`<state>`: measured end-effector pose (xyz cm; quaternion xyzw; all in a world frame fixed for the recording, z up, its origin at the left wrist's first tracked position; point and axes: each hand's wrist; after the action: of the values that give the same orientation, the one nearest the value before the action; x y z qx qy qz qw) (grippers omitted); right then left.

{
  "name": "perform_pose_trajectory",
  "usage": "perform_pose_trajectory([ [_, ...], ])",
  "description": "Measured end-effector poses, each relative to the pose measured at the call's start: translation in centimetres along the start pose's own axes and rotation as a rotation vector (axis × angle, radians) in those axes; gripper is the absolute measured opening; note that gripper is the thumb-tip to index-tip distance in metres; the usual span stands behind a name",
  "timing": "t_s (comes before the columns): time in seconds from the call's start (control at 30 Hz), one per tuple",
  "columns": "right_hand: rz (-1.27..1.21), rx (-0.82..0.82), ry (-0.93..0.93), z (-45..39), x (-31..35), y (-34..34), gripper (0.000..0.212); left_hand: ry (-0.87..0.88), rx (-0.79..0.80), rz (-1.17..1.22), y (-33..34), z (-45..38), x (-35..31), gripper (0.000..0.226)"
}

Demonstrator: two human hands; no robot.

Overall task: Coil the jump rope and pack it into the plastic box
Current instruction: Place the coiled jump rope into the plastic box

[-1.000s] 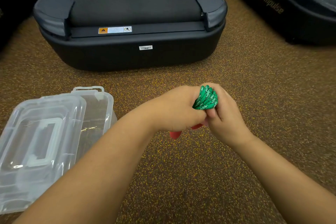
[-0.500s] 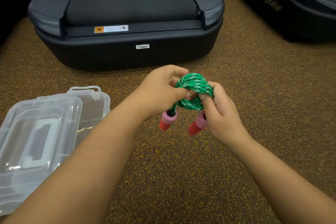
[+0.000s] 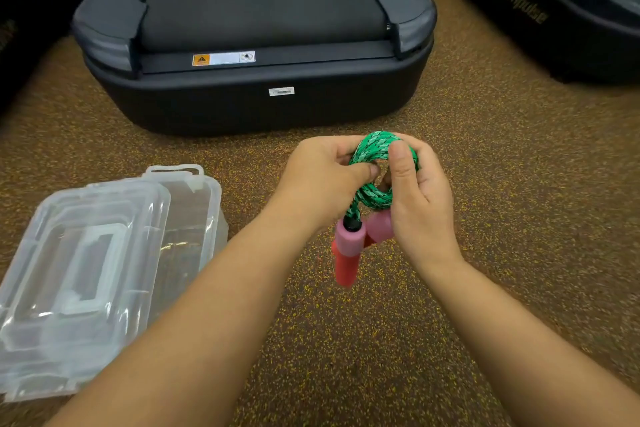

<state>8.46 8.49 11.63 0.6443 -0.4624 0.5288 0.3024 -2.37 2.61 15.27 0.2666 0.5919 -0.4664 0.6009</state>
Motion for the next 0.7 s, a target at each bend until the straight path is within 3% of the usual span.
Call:
perform_pose_trajectory([
  [0.17,-0.004,0.028,-0.024,0.5,0.5,1.4,0.034,0.034,-0.087,-0.075,-1.0,1.2,-0.3,0.031],
  [0.37,-0.003,0.054,-0.082,1.4,1.7,3.5,0.018,0.035,-0.174,-0.125,-2.7,3.3,0.0,0.031],
  [0.7,-0.004,0.153,-0.047,2.6,3.8,6.9,0.017,-0.047,0.012,0.078,-7.5,6.7,-0.2,0.047],
])
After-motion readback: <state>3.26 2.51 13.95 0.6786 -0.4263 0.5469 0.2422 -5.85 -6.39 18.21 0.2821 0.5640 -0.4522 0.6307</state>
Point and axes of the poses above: each hand's wrist, its own z-axis away from the middle knuckle, its own y-axis out of the palm, x = y × z, and after that the axes turned 5 degrees about -z, right-handed
